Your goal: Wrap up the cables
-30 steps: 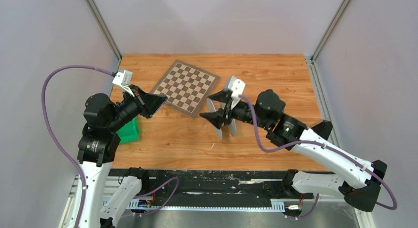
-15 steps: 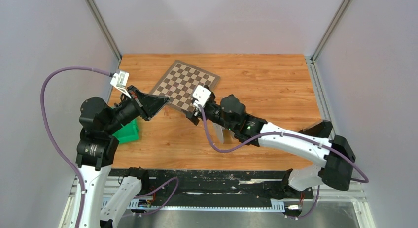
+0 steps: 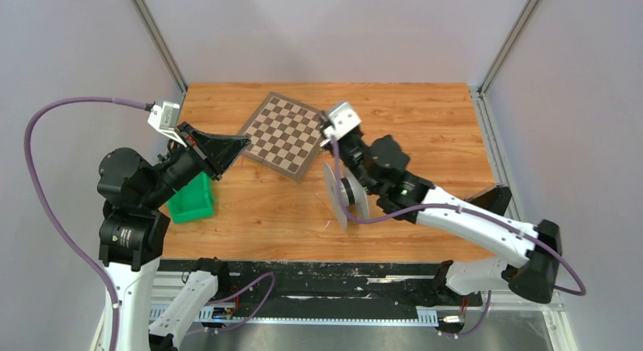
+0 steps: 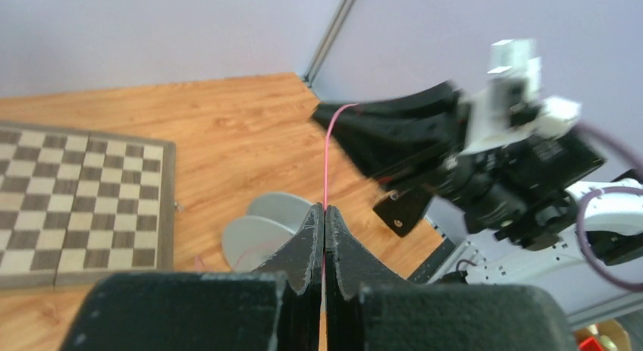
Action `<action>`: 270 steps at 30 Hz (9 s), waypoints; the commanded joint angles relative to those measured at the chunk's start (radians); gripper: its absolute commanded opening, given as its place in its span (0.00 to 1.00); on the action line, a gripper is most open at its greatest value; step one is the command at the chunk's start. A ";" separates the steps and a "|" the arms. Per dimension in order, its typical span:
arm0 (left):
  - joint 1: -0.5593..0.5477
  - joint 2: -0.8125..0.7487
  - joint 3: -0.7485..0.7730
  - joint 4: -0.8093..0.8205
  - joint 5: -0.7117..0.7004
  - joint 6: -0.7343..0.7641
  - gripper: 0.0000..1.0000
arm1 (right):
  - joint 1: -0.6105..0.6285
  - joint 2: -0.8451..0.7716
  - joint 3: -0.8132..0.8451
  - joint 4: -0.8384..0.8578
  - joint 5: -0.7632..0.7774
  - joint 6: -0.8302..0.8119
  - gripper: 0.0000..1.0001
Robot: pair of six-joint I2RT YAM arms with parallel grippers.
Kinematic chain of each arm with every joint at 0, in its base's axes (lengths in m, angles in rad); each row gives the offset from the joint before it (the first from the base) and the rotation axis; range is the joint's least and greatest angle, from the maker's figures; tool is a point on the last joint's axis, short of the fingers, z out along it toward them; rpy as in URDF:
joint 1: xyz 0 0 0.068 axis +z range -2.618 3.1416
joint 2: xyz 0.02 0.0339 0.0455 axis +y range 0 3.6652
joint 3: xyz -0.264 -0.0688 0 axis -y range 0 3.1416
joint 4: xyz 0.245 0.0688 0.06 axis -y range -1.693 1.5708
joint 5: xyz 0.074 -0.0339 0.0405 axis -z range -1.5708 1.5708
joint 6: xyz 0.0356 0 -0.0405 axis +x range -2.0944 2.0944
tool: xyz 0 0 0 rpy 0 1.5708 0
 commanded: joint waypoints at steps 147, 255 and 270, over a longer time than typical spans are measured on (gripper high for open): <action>-0.323 0.729 -0.065 0.425 0.239 -0.042 0.57 | -0.374 -0.223 -0.427 0.117 -0.824 0.828 0.00; -0.989 0.541 -0.006 -0.261 -0.930 -0.583 0.66 | -0.507 -0.590 -0.375 -0.242 -0.274 0.500 0.00; -1.085 0.697 0.023 -0.270 -0.696 -0.747 0.62 | -0.514 -0.642 -0.415 -0.252 -0.239 0.463 0.00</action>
